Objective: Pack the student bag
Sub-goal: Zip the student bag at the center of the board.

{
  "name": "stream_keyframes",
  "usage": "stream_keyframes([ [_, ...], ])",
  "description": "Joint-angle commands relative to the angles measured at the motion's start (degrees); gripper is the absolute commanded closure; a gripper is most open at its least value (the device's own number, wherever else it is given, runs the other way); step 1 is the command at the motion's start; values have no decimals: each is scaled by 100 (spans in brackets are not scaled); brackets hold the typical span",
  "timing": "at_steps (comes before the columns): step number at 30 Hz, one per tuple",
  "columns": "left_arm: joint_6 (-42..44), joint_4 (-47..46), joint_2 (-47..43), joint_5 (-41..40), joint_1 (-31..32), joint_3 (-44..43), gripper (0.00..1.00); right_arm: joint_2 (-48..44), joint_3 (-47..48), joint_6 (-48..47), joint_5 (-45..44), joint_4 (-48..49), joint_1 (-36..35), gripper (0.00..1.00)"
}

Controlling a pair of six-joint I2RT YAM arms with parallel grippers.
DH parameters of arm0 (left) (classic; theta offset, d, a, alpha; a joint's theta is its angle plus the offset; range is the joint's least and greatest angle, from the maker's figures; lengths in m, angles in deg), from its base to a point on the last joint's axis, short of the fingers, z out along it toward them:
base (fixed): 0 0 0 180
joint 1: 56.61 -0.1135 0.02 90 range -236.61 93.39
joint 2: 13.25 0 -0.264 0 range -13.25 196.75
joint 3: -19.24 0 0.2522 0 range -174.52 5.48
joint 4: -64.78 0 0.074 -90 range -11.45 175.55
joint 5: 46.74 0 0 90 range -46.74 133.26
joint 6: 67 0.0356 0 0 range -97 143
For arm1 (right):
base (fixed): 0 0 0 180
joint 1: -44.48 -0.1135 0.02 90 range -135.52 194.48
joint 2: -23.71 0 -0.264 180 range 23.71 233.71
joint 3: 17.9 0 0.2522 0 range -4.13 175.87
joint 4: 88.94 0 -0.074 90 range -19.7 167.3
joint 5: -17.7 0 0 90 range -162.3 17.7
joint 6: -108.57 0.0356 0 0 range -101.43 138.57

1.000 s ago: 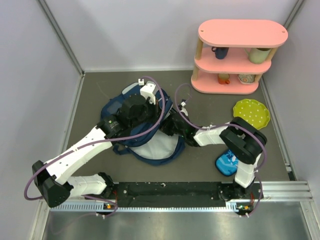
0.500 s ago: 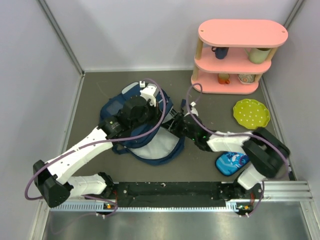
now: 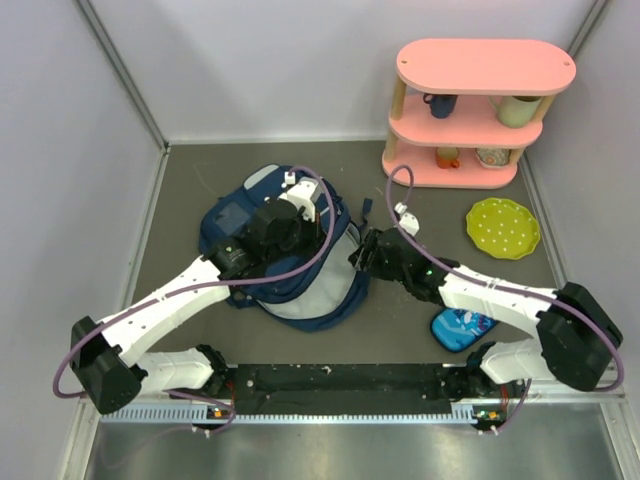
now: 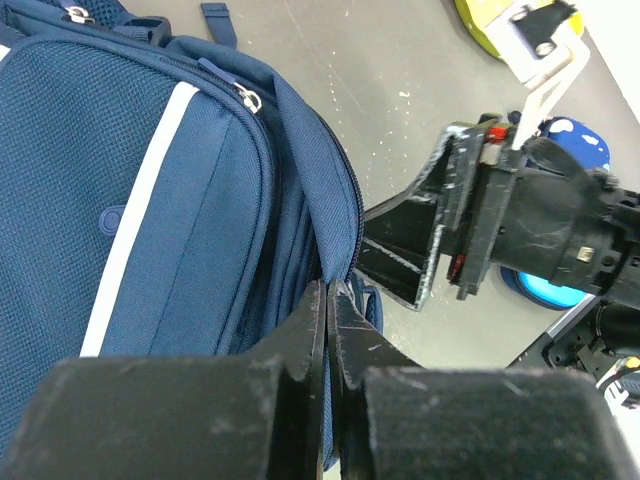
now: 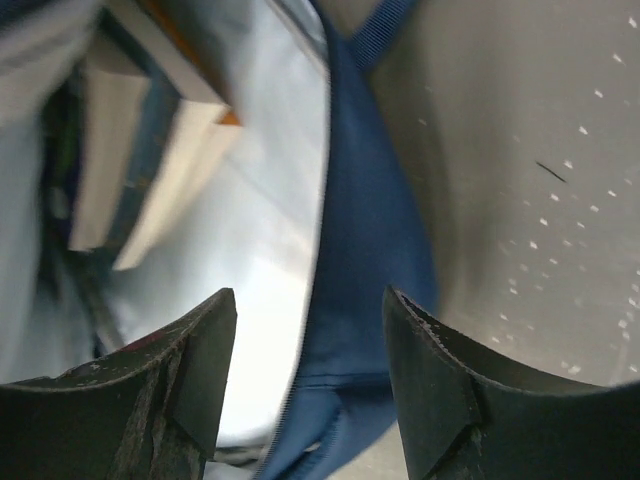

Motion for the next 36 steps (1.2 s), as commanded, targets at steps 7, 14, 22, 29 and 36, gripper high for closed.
stream_keyframes([
  [7, -92, -446, -42, 53, -26, 57, 100, 894, 936, -568, -232, -915, 10, 42],
  [14, -83, -490, 186, 228, -34, 163, 100, 843, 1033, -717, -566, -1240, 10, 71],
  [22, -92, -473, 949, 861, -26, 225, 100, 631, 691, -577, -663, -1275, 10, 96],
  [29, -66, -358, 1346, 827, -26, 418, 100, 473, 523, -314, -935, -1416, 10, 100],
  [36, 13, -121, 1637, 747, 71, 576, 100, 315, 365, -181, -1146, -1548, 18, 100],
])
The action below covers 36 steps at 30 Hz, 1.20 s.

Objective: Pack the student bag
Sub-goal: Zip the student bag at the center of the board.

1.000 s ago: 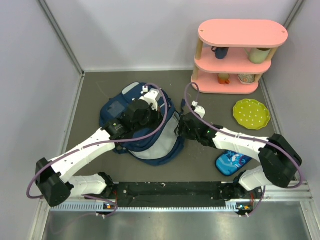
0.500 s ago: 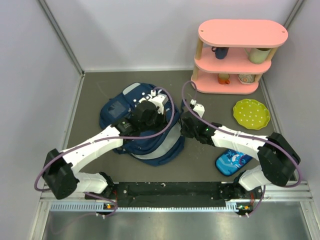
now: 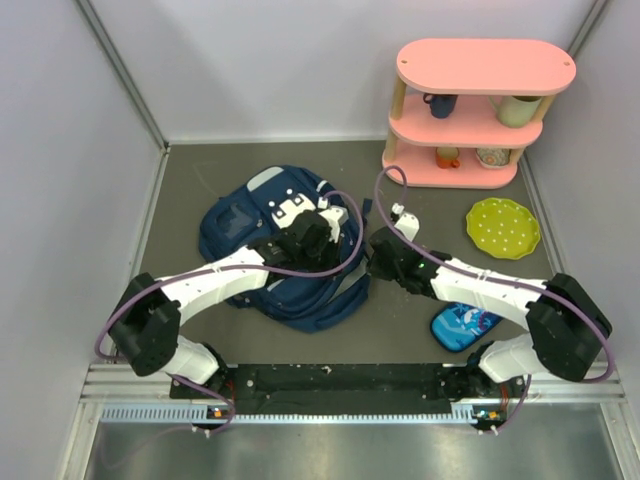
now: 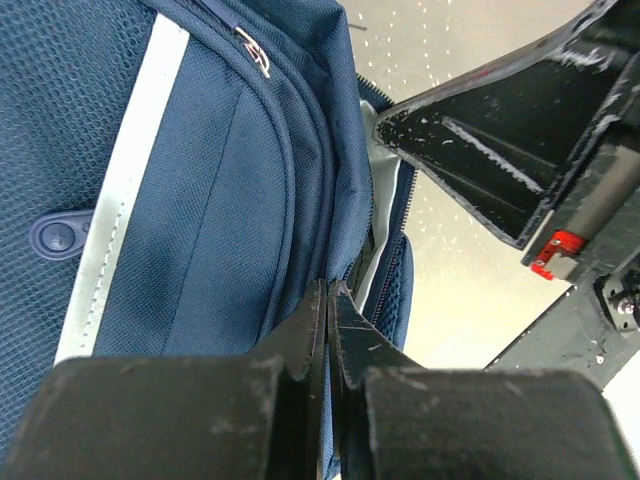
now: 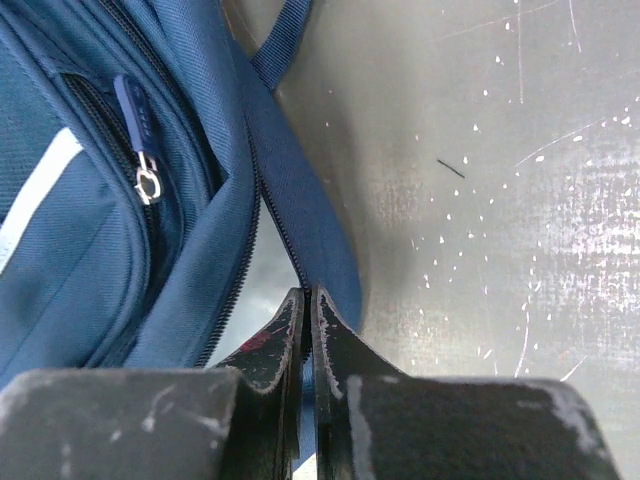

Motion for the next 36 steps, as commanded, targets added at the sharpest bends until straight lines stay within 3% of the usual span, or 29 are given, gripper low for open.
stream_keyframes([
  [1, 133, 185, 80, -236, 69, 191, 100, -242, -92, 66, -497, -415, 29, 100],
  [10, 213, 467, -140, -439, 166, 385, 100, -392, -197, 347, -673, -583, 135, 100],
  [14, 397, 580, -17, 0, 174, 297, 100, -576, -276, 417, -682, -557, 126, 100],
  [27, 476, 1082, 186, -465, 377, 314, 100, -901, -548, 277, -436, -294, 284, 100],
  [32, 485, 1003, -16, -281, 368, 437, 100, -990, -602, -136, -129, 294, 328, 75],
  [36, 406, 889, -139, -263, 377, 446, 100, -587, -243, -382, 205, 331, 460, 70],
])
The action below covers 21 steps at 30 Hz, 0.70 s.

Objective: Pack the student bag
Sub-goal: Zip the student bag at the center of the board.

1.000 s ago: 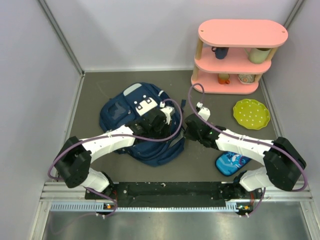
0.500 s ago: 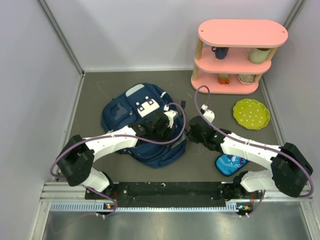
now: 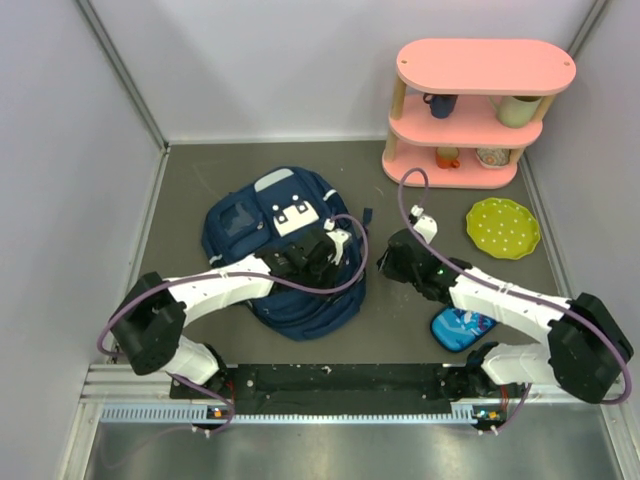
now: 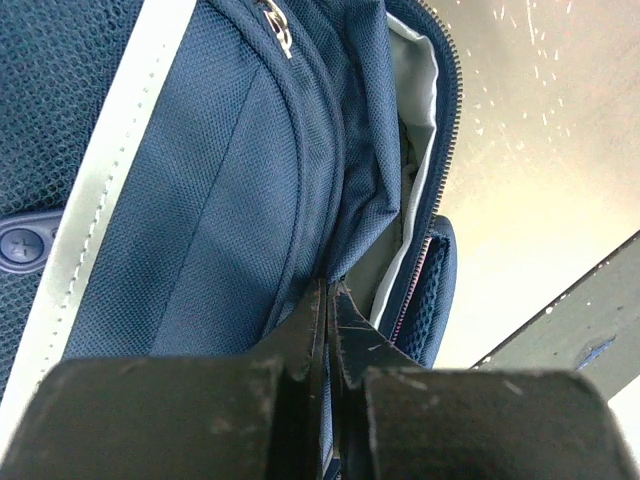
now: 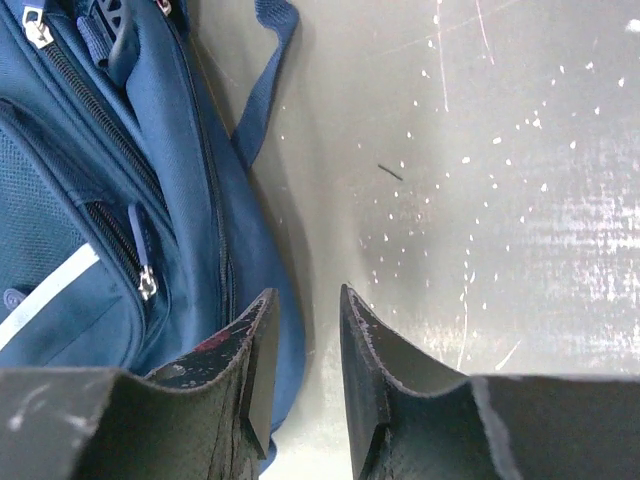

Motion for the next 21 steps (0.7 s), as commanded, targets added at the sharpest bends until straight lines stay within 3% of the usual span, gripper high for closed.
stream_keyframes([
  [1, 56, 362, -301, -112, -28, 97, 100, 328, 423, -483, 229, 250, 143, 70],
  [7, -50, 230, -723, -358, -28, 263, 100, 495, 564, -685, 878, 671, 152, 63],
  [14, -119, 309, -1197, -534, -36, 492, 100, 1005, 819, -729, 1451, 777, 161, 62],
  [21, -892, 142, -2208, -2044, -28, 668, 100, 1102, 731, -668, 1689, 927, 161, 62],
])
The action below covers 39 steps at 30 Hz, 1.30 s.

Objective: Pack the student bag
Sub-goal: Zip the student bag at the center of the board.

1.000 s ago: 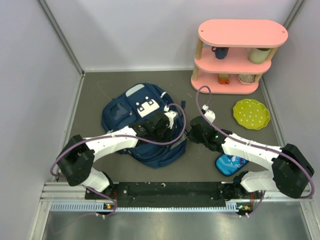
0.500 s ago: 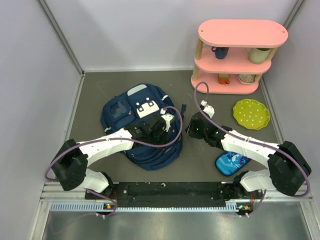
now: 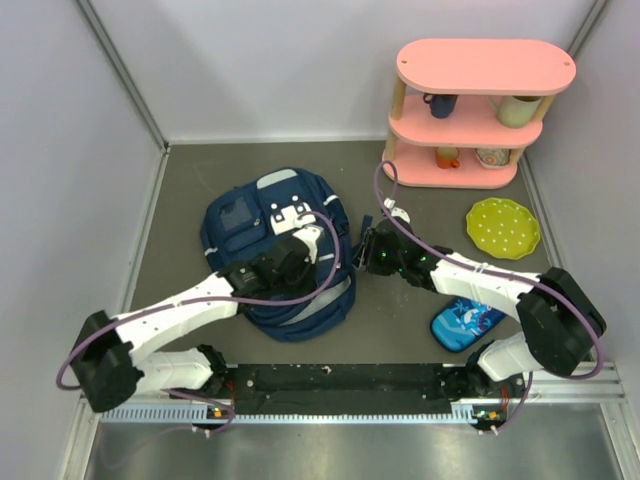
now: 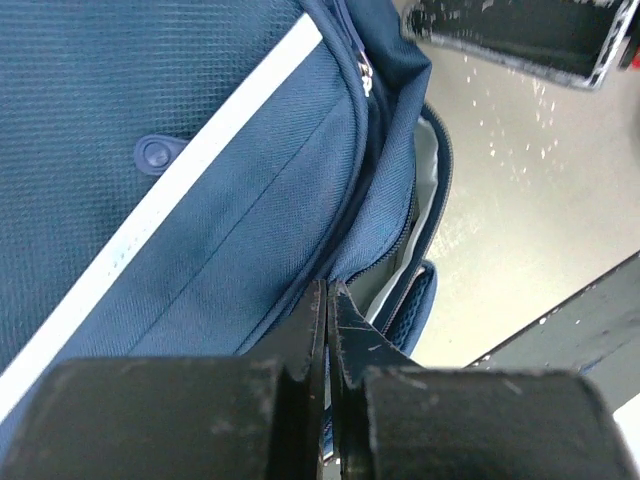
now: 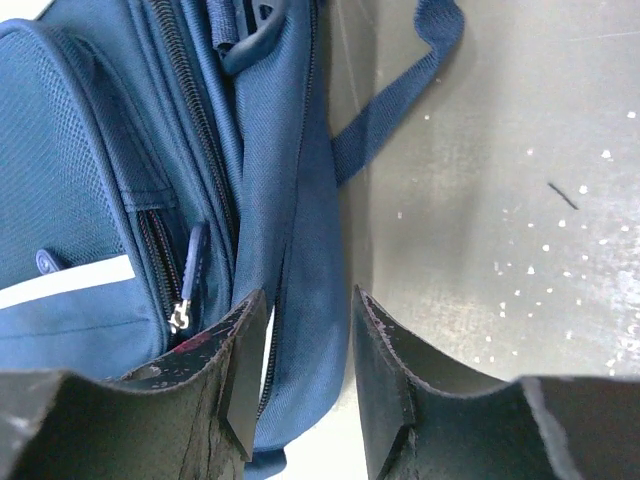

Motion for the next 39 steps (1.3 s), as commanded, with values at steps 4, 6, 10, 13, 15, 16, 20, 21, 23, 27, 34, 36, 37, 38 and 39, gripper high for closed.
stream_keyframes([
  [4, -564, -74, -866, -1623, -65, 84, 100, -6, 102, -12, 363, 330, 23, 62],
  [6, -721, 66, -865, -1781, -65, 58, 100, -59, 66, 40, 451, 418, 23, 61],
  [10, -959, 172, -944, -2036, -56, 102, 100, -155, 14, 120, 618, 418, 32, 62],
  [13, -1117, 129, -1084, -2195, -65, 145, 100, -349, -161, 199, 601, 620, -30, 61],
  [15, -1100, 67, -1138, -2169, -65, 172, 100, -375, -206, 243, 583, 691, -73, 60],
  [16, -1065, 23, -1155, -2143, -65, 172, 100, -315, -163, 252, 566, 621, -74, 60],
  [20, -775, -30, -1024, -1897, -56, 181, 100, -235, -118, 348, 487, 507, -83, 62],
  [21, -688, -4, -963, -1862, -56, 172, 100, -270, -118, 418, 225, 480, -91, 62],
  [23, -626, 136, -805, -1739, -65, 190, 100, -410, -153, 436, 30, 191, -82, 62],
  [27, -485, 251, -585, -1405, -65, 408, 100, -726, -311, 428, -356, 67, -74, 60],
  [34, -467, 50, -697, -745, -56, 550, 52, -859, -259, 427, -174, -12, -39, 56],
  [36, -441, 23, -1004, -736, -56, 419, 32, -789, -206, 506, 107, 40, -47, 52],
  [37, -415, 40, -1119, -754, -56, 357, 27, -762, -163, 533, 230, 93, -47, 50],
  [38, -380, 67, -1225, -789, -56, 296, 24, -745, -162, 655, 440, 154, -39, 43],
  [39, -379, 110, -1435, -867, -56, 130, 22, -710, -171, 726, 599, 355, -39, 40],
])
